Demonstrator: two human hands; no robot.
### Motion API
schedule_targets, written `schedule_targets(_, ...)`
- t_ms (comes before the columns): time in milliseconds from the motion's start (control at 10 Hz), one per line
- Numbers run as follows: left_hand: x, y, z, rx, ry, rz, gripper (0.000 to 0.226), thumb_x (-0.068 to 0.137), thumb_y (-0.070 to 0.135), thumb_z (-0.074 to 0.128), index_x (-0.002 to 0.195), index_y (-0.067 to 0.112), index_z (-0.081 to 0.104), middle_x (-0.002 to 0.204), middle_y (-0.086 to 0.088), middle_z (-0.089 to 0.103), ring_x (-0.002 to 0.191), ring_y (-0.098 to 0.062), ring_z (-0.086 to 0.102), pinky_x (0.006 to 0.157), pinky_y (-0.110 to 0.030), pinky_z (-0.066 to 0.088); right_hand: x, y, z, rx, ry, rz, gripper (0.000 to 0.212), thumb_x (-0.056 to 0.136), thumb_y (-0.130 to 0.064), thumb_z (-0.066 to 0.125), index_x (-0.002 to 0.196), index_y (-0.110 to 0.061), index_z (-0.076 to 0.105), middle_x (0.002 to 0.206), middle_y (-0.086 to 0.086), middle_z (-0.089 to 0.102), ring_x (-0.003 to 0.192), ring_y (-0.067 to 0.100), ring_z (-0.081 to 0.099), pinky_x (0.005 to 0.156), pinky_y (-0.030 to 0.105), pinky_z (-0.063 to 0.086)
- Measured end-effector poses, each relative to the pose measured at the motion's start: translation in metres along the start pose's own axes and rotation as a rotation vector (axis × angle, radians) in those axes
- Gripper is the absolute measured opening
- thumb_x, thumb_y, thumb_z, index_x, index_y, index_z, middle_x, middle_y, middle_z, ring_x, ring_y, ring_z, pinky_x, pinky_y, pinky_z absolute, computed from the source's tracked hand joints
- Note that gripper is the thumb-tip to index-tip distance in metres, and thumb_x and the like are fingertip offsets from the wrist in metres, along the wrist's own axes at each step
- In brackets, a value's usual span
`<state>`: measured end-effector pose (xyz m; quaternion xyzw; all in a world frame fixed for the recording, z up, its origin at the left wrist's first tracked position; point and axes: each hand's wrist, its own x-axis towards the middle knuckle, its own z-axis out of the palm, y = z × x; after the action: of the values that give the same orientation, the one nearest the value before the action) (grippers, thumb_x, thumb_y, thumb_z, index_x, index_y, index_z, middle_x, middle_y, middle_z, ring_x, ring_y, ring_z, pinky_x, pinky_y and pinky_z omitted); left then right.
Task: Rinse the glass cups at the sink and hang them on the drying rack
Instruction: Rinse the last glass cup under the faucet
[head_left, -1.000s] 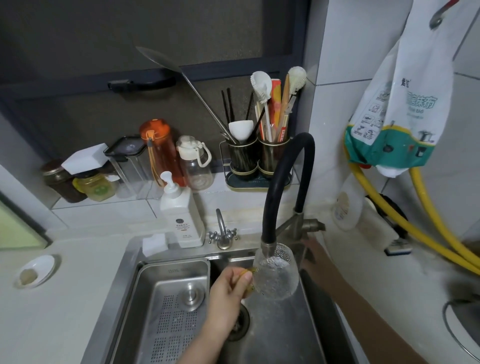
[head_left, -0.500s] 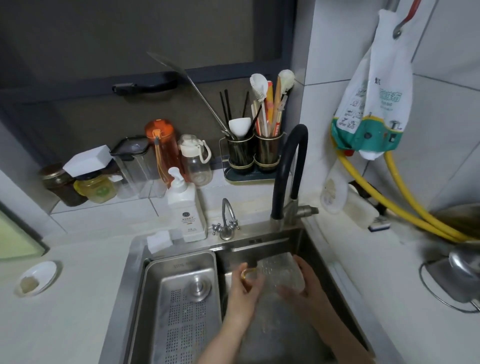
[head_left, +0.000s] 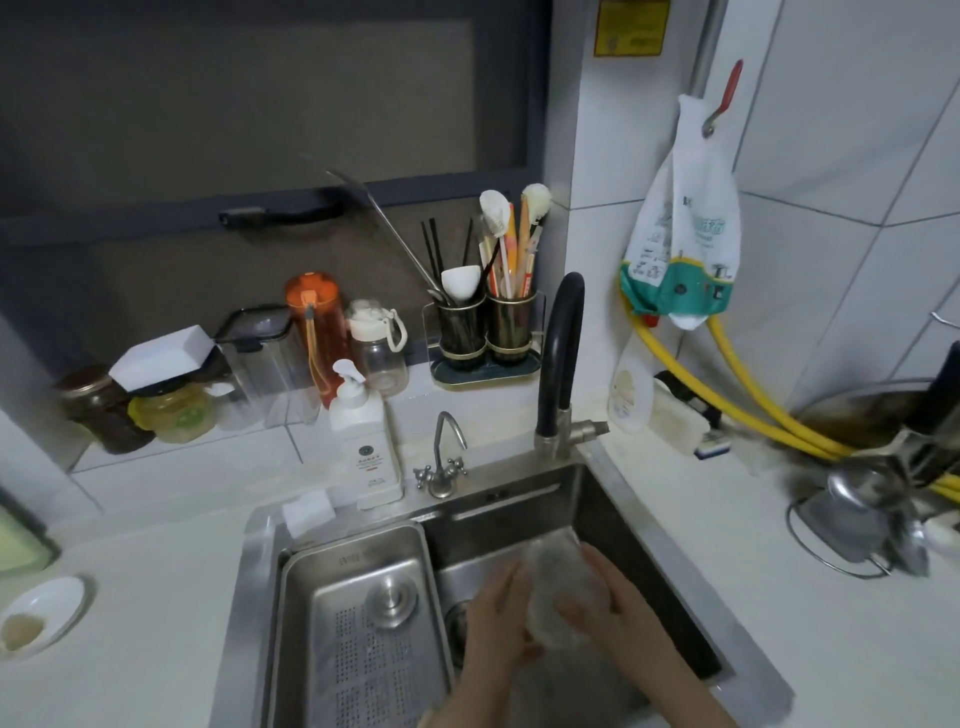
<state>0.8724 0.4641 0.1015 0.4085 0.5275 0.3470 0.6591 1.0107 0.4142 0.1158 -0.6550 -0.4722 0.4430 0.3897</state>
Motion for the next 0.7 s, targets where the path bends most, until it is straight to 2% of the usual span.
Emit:
schedule_targets(100,-0.007,-0.002,-0.001,0.003,-0.049,0.017,0.018,0.094,0.034,0.054,0.101,0.026,0.069,0.094,-0.004,0.075,0.085,-0.025,0.072,0.070,-0.039,0.058,-0.002,-0.003,-0.001,-0.077,0.066,0.007,0.051,0.084,-0.026,0.068,0.124,-0.038,0.038,0.118,-0.014,0.057,0.103,-0.006,0.057,0.084,0.007,0.041)
schedule_targets(200,-0.009,0.006,0.003,0.036,-0.056,-0.021,0.030,0.085,0.047,0.059,0.097,0.022,0.071,0.096,-0.014,0.073,0.091,-0.038,0.069,0.073,-0.041,0.054,-0.002,-0.012,-0.004,-0.201,0.106,0.029,0.077,0.069,-0.059,0.068,0.133,-0.024,0.043,0.118,0.000,0.064,0.104,0.012,0.061,0.091,0.020,0.045)
schedule_targets(300,-0.010,0.011,0.003,0.031,-0.090,-0.075,0.031,0.095,0.043,0.048,0.103,0.018,0.064,0.103,-0.012,0.068,0.091,-0.034,0.065,0.080,-0.045,0.055,-0.001,-0.020,-0.011,-0.223,0.137,0.065,0.096,0.057,-0.076,0.063,0.136,-0.025,0.042,0.117,0.001,0.063,0.102,0.012,0.060,0.093,0.026,0.047)
schedule_targets(400,-0.011,0.024,0.006,0.045,-0.065,-0.072,0.040,0.093,0.050,0.048,0.098,0.016,0.069,0.102,-0.016,0.070,0.085,-0.033,0.067,0.059,-0.035,0.054,0.002,-0.026,-0.016,-0.276,0.133,0.089,0.092,0.061,-0.077,0.061,0.137,-0.031,0.039,0.122,0.003,0.057,0.105,0.015,0.057,0.090,0.022,0.045)
schedule_targets(500,-0.017,0.038,0.009,0.075,-0.086,-0.021,0.043,0.095,0.048,0.044,0.096,0.015,0.072,0.096,-0.013,0.074,0.083,-0.030,0.071,0.060,-0.035,0.059,0.003,-0.034,-0.021,-0.209,0.147,0.038,0.071,0.072,-0.060,0.067,0.131,-0.029,0.045,0.111,-0.005,0.059,0.093,0.006,0.057,0.075,0.011,0.043)
schedule_targets(600,-0.025,0.048,0.014,0.059,-0.076,-0.022,0.046,0.095,0.049,0.044,0.100,0.011,0.070,0.093,-0.012,0.075,0.074,-0.026,0.073,0.053,-0.029,0.057,0.004,-0.038,-0.026,-0.160,0.122,0.011,0.073,0.069,-0.058,0.070,0.131,-0.025,0.049,0.112,-0.008,0.065,0.098,0.007,0.061,0.092,0.029,0.051)
schedule_targets(700,-0.034,0.049,0.023,0.080,-0.044,-0.015,0.044,0.096,0.050,0.041,0.105,0.015,0.067,0.095,-0.009,0.074,0.063,-0.020,0.071,0.048,-0.024,0.054,0.000,-0.045,-0.032,-0.168,0.107,-0.042,0.050,0.076,-0.045,0.071,0.120,-0.027,0.054,0.101,-0.008,0.066,0.091,0.008,0.062,0.096,0.031,0.048)
